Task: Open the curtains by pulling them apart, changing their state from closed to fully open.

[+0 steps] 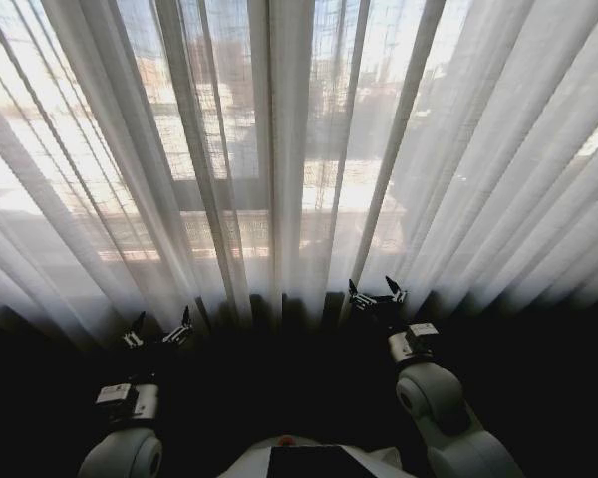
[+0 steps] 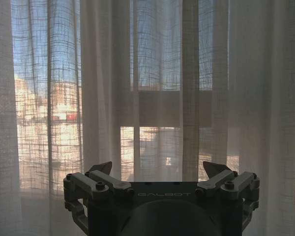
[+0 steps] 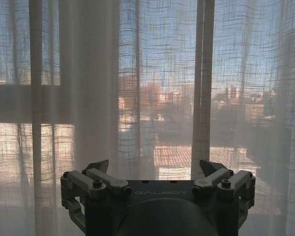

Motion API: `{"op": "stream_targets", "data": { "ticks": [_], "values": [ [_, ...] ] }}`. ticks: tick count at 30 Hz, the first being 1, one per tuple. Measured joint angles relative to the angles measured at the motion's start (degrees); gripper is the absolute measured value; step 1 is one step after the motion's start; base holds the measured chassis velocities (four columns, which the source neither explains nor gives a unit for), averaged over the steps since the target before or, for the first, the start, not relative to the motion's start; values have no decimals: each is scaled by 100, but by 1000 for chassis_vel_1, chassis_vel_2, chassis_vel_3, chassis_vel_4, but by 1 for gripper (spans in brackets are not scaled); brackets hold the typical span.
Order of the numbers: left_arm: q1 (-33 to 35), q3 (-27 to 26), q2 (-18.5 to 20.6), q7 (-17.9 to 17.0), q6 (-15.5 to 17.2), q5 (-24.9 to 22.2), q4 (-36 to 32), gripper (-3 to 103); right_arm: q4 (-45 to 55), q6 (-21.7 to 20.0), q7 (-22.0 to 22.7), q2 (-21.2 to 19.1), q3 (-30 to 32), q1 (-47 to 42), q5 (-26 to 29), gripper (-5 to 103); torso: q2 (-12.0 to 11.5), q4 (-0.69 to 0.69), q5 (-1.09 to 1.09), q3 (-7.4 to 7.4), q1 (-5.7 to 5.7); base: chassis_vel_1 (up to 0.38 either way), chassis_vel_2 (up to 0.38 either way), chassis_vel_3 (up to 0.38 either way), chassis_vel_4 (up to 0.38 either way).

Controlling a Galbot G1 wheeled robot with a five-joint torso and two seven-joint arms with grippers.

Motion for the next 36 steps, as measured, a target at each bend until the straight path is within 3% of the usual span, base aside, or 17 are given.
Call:
{"op": "stream_targets", "data": {
  "ticks": [5, 9, 22, 36],
  "values": [
    [2, 8, -16, 0, -11, 2, 11, 100, -14, 13, -5, 4, -19, 5, -46, 100, 2, 0, 1, -3, -9, -23, 19, 23, -25],
    [5, 19, -28, 0, -12, 14, 21, 100, -72, 14, -101, 12, -43, -46, -464, 100, 8, 0, 0, -7, -18, 25, -26, -27, 23],
    [40, 9, -79, 2, -15, 16, -42, 100, -80, -1, -74, 24, -125, -57, -589, 100, 2, 0, 1, -2, -6, 43, 29, -48, -42],
    [57, 25, -132, 2, -53, 53, -24, 100, -93, -4, -61, 32, -120, -51, -589, 100, 4, 0, -4, -3, -9, 247, 218, -246, -229]
  ]
}}
